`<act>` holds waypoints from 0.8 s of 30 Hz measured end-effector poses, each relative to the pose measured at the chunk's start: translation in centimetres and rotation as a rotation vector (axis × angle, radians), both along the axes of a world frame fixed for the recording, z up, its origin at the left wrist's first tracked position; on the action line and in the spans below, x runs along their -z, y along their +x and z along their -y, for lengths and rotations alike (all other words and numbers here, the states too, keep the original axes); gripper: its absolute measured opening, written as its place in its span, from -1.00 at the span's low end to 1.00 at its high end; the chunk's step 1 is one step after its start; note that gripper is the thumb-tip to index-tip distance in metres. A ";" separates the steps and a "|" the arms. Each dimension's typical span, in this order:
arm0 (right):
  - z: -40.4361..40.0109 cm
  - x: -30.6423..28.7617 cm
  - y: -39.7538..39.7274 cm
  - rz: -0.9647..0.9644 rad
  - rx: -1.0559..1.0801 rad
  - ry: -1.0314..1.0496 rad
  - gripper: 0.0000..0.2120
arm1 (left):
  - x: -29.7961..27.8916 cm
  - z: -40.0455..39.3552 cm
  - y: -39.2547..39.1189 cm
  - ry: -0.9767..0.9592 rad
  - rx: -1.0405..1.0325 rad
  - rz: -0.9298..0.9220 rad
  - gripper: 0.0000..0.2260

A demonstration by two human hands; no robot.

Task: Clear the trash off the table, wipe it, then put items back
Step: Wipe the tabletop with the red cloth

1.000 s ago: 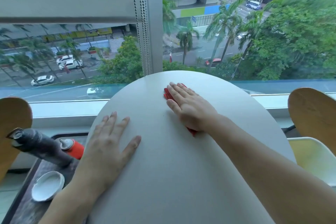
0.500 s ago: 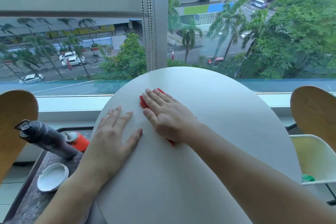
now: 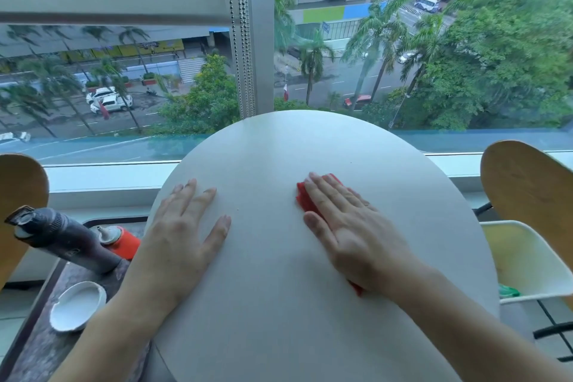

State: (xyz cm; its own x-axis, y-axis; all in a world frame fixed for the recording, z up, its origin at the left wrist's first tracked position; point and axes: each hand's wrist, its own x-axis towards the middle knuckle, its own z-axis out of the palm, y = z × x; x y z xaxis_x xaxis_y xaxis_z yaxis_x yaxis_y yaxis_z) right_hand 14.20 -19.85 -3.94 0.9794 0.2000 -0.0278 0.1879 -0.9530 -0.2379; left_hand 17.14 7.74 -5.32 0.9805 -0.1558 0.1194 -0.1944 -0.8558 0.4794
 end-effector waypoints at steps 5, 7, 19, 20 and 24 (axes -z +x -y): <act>3.6 0.5 2.5 0.009 0.143 0.017 -0.26 | 0.0 -0.1 0.0 -0.001 0.001 -0.001 -0.34; 4.6 0.7 4.0 -0.006 0.183 0.028 -0.29 | -0.1 -0.1 0.0 -0.024 -0.004 -0.009 -0.39; 2.1 0.7 10.7 -0.031 0.109 0.033 -0.32 | -0.8 -0.5 0.0 -0.054 -0.032 0.011 -0.49; 1.3 0.7 10.9 -0.029 0.092 0.037 -0.33 | -0.9 -0.8 0.0 -0.045 -0.034 0.014 -0.49; -2.6 0.5 11.1 -0.015 -0.003 0.053 -0.34 | -0.9 -2.1 0.1 -0.032 -0.043 0.006 -0.52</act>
